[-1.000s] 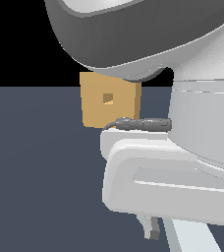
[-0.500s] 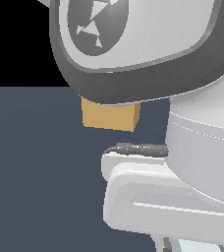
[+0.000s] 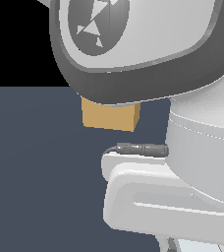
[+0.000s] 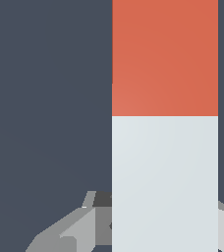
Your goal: Insert the peg into the horizontal hole in a box.
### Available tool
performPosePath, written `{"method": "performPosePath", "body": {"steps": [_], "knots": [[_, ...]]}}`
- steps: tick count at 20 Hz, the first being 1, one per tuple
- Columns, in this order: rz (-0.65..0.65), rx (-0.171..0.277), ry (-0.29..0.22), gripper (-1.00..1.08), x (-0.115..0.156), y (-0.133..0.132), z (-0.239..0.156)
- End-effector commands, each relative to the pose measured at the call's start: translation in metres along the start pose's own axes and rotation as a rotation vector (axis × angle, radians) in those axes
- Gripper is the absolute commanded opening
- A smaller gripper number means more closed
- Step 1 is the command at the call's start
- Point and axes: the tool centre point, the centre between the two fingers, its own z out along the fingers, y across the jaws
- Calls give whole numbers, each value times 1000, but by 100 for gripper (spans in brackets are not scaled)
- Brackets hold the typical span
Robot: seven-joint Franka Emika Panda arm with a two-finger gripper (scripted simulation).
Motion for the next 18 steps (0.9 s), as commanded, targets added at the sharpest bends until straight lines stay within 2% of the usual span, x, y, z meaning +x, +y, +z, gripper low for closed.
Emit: {"method": "performPosePath", "body": {"steps": [1, 10, 18], "knots": [[0, 0, 0, -100, 0, 0, 0], [6, 0, 0, -100, 8, -8, -4], [21, 0, 0, -100, 29, -29, -14]]}}
